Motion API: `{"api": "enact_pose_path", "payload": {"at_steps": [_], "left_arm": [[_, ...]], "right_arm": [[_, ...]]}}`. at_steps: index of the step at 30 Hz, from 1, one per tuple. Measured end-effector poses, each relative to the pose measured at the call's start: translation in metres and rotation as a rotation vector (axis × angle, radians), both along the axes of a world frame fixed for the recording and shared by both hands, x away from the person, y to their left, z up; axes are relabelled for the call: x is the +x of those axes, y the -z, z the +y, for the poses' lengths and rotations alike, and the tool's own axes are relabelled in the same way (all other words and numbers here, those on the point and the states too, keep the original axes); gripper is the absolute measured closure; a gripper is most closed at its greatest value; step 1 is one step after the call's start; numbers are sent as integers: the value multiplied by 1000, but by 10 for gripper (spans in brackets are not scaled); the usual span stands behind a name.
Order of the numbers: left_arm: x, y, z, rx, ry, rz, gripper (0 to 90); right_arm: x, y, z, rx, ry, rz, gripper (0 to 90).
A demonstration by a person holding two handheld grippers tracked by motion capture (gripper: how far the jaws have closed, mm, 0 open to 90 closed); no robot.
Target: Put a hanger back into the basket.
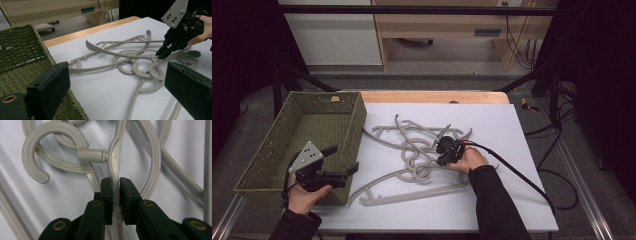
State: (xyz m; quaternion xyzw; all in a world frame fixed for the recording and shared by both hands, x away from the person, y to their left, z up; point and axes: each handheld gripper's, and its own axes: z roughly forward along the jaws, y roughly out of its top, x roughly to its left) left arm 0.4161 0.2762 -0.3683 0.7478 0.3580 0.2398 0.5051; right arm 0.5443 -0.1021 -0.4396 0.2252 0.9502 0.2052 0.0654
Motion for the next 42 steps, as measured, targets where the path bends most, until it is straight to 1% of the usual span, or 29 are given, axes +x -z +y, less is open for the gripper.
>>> {"api": "enact_pose_path", "payload": {"at_steps": [1,2,3,5,9,12,13,14,18,20,21,23,24,27,30,31,32,35,36,37,38,39,42], "left_arm": [[0,0,0,0,1,0,58],[0,0,0,-1,0,1,58],[0,0,0,-1,0,2,58],[0,0,0,0,0,3,58],[0,0,0,0,1,3,58],[0,0,-1,0,1,3,58],[0,0,-1,1,1,2,59],[0,0,-1,1,1,2,59],[0,0,-1,0,1,1,60],[0,0,-1,3,2,-2,60],[0,0,-1,3,2,-2,60],[0,0,-1,2,2,-3,61],[0,0,-1,2,2,-3,61],[-1,-1,-1,2,1,-4,61],[-1,-1,0,3,2,-7,61],[-1,-1,0,3,2,-7,61],[-1,-1,0,3,2,-7,61],[-1,-1,0,3,1,-8,61],[-2,-2,0,0,0,-8,62],[-2,-2,-1,0,1,-9,62],[-2,-2,-1,0,1,-10,62],[-2,-2,-1,2,2,-11,62],[-3,-3,-1,3,2,-13,61]], "right_arm": [[0,1,1,-3,9,3,799],[0,2,1,-7,5,2,794],[0,3,2,-12,4,-7,783],[1,5,2,-6,4,-16,783],[2,6,2,-11,6,-13,786],[3,8,3,-30,16,-10,801],[2,9,4,-46,19,-4,809],[2,10,4,-42,18,-10,810],[3,8,2,-37,6,-9,821],[2,5,1,-30,11,1,823],[3,4,-1,-15,-1,-11,824],[2,3,-1,-6,9,-7,824],[1,-1,-3,12,15,-6,825],[1,-4,-5,20,7,-7,826],[-1,-12,-8,53,18,2,827],[-1,-12,-8,53,18,2,827],[-2,-16,-10,61,23,8,827],[-4,-20,-12,67,21,5,827],[-5,-23,-13,72,24,4,828],[-7,-27,-15,80,14,-4,828],[-10,-33,-17,96,16,-4,828],[-12,-35,-17,104,24,-2,828],[-17,-46,-23,122,11,-7,828]]}}
